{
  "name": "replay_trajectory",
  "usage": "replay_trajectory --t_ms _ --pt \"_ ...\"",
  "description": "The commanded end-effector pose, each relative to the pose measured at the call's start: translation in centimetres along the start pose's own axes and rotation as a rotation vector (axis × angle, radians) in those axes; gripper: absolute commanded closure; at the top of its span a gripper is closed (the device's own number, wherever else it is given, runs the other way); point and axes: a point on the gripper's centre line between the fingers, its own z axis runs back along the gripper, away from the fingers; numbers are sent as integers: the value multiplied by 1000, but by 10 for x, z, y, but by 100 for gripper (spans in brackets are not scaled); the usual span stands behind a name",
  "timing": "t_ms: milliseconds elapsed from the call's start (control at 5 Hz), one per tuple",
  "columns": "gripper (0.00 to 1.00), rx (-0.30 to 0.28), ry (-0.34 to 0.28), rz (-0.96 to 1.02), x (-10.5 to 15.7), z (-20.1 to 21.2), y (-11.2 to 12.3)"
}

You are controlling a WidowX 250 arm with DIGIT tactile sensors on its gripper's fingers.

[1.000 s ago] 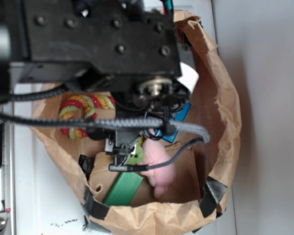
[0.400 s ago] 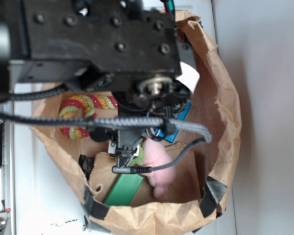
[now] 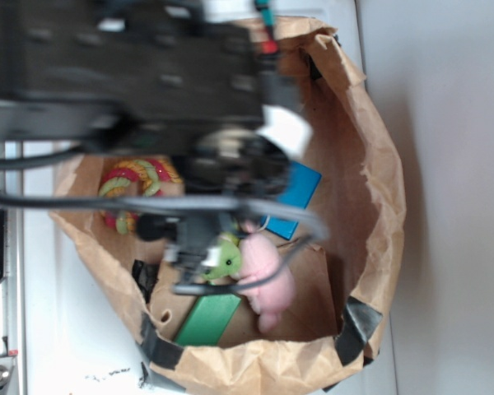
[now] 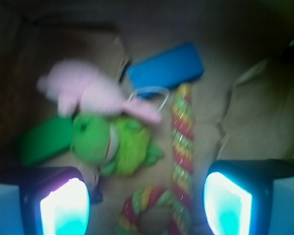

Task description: Grab the multicolored rope.

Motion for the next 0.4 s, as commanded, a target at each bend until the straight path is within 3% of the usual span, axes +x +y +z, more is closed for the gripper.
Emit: replay_trajectory --t_ms 0,200 --pt "0 81 -89 -71 -14 -5 4" --pt "0 87 -64 -72 -14 -14 6"
